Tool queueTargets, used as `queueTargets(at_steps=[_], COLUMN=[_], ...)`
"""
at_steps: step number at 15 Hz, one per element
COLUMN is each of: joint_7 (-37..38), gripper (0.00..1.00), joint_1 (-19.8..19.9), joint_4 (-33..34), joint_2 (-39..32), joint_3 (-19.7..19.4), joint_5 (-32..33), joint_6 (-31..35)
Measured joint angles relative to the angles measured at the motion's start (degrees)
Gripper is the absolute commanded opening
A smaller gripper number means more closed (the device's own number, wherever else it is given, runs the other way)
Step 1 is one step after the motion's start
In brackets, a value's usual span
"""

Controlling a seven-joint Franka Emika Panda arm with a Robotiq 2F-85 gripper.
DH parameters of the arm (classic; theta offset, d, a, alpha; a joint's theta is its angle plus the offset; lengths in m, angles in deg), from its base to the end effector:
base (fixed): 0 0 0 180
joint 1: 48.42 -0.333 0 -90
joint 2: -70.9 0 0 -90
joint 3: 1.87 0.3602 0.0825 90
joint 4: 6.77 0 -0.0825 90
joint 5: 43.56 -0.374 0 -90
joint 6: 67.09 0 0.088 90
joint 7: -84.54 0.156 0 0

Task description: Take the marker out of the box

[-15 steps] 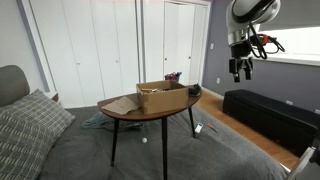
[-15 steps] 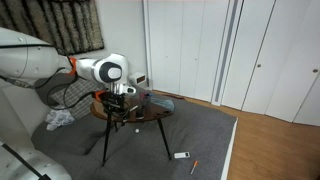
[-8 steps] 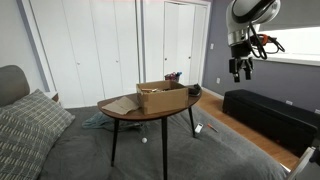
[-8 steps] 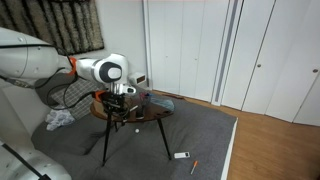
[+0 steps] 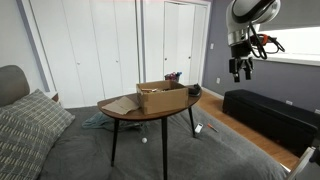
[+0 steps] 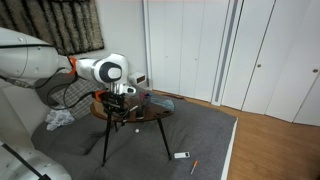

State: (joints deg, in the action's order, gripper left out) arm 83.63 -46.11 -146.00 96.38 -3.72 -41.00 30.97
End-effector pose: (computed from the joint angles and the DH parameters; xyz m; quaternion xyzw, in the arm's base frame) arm 0.3363 -0.0313 0.4445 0.9903 -0.0195 -0.1370 0.0088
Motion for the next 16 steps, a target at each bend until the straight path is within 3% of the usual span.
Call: queueTargets(at_steps=[7,16], joint_7=[0.1,2.5], gripper=[1.00,1.00], joint_1=[-1.1,-7.2], joint_4=[2.2,19.7], joint_2=[-0.5,-9.7], joint_3=[1.9,10.6], joint_5=[0.1,2.1], joint_6=[0.0,-2.5])
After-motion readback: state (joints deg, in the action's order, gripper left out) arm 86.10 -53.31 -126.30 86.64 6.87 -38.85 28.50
